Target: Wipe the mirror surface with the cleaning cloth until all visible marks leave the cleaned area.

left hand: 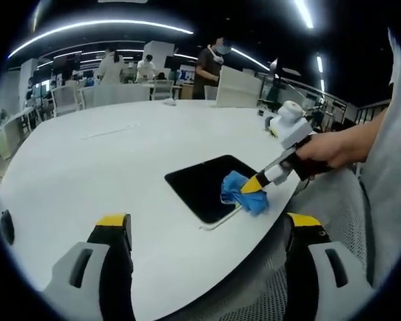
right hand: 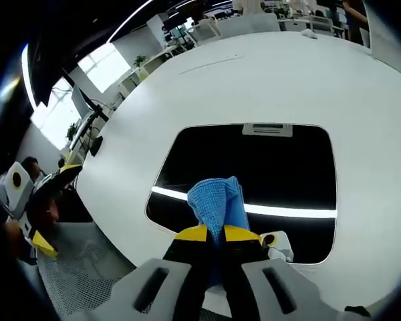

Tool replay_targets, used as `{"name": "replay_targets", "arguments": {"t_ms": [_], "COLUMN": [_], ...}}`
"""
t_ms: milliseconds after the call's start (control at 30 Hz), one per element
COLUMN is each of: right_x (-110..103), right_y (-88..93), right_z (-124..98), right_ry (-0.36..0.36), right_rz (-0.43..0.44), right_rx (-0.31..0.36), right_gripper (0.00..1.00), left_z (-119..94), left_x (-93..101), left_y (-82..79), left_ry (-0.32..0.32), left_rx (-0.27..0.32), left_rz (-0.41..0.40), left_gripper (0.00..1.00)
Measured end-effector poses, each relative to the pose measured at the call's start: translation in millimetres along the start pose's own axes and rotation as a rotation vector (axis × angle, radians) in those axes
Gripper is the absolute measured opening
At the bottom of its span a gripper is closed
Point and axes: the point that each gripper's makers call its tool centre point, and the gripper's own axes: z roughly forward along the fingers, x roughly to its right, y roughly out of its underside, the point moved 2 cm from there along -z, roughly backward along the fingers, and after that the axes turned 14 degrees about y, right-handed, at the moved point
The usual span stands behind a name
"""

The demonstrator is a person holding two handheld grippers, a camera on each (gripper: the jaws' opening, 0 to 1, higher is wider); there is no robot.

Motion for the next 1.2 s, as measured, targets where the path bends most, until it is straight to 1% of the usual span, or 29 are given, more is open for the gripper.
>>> {"name": "replay_targets", "arguments": {"t_ms": [100,200,300,633,700,767,1200], "right_x": [0,1,2,7,6,8,13], "right_y": [-3.2,-10.3,-17.2,-44.0,-48.8,-53.1,-76.3], "right_z": [2,6,10,26,25,29,47], "right_ry": [0.002,0.008,0.016,0.023,0.025,0.028,0.045], "right_rz": [0.002,0.0,0.002,0.005,0.004,-0.003,-0.026], "right_rx": [-0.005,-0.005,-0.007,0.0,0.001,0.003,0.006], "right_gripper": [0.01,0.01,0.01,0.01,0.01,0.01,0.01], "left_z": [1,2,3,0,0,-1,-1], "left_x": [1.0,5.2,5.4,-1.0,-1.8,-1.9,-3.4], "left_y": [0.5,0.9,2.8,3.5,3.8,1.5,1.7], "left_ry": [0.003,0.025,0.028,0.008,0.003,-0.001,0.0], "left_rx": [-0.008,-0.012,-0.022,-0.009,-0.01,0.003,0.007], "left_rz": [-0.01,-0.022,-0.038,-0.009,-0.007,0.006,-0.004], "left_gripper": [0.99,0.99,0.99,0.98,0.97,0.98,0.99]}}
